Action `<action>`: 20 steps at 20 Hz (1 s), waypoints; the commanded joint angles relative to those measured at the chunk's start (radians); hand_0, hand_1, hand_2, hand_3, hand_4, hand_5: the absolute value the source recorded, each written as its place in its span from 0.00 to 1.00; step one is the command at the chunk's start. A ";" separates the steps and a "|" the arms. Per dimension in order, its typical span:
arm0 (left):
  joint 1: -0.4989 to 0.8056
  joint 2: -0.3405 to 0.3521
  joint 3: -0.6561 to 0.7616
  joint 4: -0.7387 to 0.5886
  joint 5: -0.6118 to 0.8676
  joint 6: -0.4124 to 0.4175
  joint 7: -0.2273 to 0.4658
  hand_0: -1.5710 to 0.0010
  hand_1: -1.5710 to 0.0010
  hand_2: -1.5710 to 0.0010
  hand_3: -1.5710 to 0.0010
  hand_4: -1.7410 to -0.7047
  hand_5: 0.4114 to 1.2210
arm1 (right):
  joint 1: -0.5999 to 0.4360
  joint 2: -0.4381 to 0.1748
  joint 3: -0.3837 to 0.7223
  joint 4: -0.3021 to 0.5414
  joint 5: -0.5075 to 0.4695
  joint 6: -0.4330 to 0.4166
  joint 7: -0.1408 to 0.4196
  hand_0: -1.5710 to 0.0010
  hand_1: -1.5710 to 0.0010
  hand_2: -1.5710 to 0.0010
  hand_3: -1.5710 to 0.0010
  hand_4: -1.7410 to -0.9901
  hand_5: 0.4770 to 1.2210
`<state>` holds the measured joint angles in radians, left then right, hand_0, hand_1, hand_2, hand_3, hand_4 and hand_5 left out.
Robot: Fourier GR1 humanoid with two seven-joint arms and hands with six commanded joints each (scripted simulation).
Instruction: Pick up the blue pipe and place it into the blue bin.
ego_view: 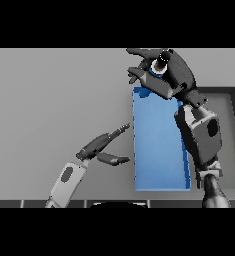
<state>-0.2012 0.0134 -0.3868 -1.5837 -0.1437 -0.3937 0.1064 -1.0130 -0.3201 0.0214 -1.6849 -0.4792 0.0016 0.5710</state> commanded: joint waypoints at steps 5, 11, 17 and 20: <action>-0.012 0.002 -0.001 0.002 -0.015 0.011 -0.002 1.00 1.00 1.00 1.00 0.84 0.00 | 0.131 -0.104 -0.065 0.051 0.027 0.017 -0.011 0.00 0.00 0.00 0.00 0.00 1.00; -0.021 0.003 0.003 0.018 -0.012 0.007 -0.012 1.00 1.00 1.00 1.00 0.84 0.01 | 0.401 -0.127 -0.073 -0.046 0.030 -0.030 0.039 0.00 0.00 0.00 0.00 0.00 1.00; 0.019 0.010 -0.011 -0.005 -0.011 0.005 -0.012 1.00 1.00 1.00 1.00 0.83 0.02 | 0.642 -0.190 0.023 -0.109 0.019 -0.177 0.039 0.00 0.00 0.00 0.00 0.00 1.00; 0.024 0.001 -0.017 -0.016 -0.008 0.009 -0.012 1.00 1.00 1.00 1.00 0.82 0.01 | 0.714 -0.297 0.146 -0.122 -0.011 -0.350 0.039 0.00 0.00 0.00 0.04 0.00 1.00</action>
<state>-0.1768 0.0142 -0.4038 -1.5994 -0.1515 -0.3850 0.0918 -0.2991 -0.6170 0.1670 -1.8069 -0.4923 -0.3481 0.6092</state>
